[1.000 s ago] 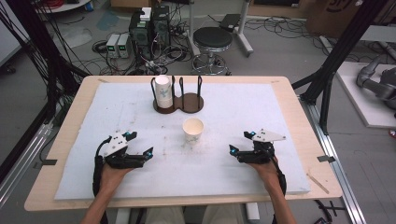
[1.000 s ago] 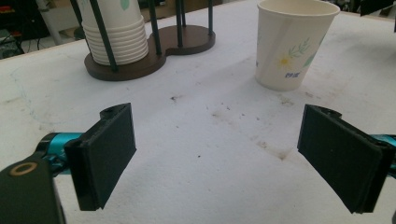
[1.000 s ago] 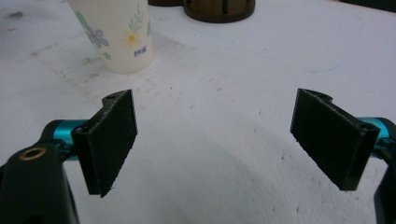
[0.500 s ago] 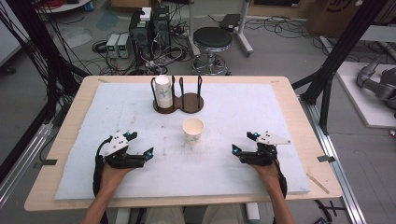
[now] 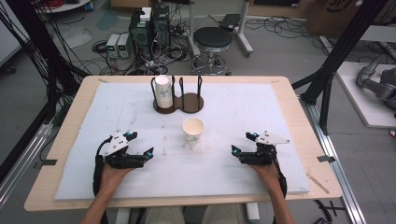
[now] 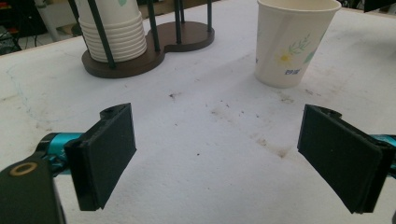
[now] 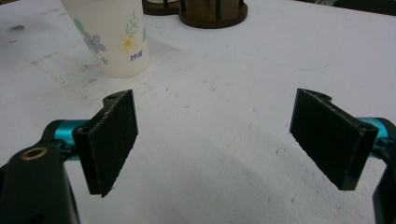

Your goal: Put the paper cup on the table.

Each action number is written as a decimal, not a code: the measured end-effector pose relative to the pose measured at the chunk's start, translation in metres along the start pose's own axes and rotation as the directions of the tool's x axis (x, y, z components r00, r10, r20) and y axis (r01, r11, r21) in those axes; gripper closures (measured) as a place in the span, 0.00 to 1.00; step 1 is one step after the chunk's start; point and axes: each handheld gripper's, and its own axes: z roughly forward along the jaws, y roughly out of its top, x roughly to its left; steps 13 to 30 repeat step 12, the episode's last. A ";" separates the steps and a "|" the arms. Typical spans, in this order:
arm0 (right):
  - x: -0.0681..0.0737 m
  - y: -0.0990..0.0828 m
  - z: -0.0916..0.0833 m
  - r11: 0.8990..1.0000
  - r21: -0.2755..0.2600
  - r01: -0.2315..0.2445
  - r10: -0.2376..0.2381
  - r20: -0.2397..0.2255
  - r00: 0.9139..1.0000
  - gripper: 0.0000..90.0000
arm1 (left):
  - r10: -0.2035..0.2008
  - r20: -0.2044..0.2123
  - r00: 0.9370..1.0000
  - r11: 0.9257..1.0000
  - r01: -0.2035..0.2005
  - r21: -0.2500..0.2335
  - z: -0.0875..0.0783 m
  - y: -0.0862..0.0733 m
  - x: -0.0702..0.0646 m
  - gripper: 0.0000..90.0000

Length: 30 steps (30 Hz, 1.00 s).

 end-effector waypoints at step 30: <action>-0.001 0.000 0.001 1.000 0.011 0.009 -0.009 -0.026 1.000 0.17 | -0.010 0.008 1.000 1.000 0.010 0.001 0.000 0.000 0.001 0.12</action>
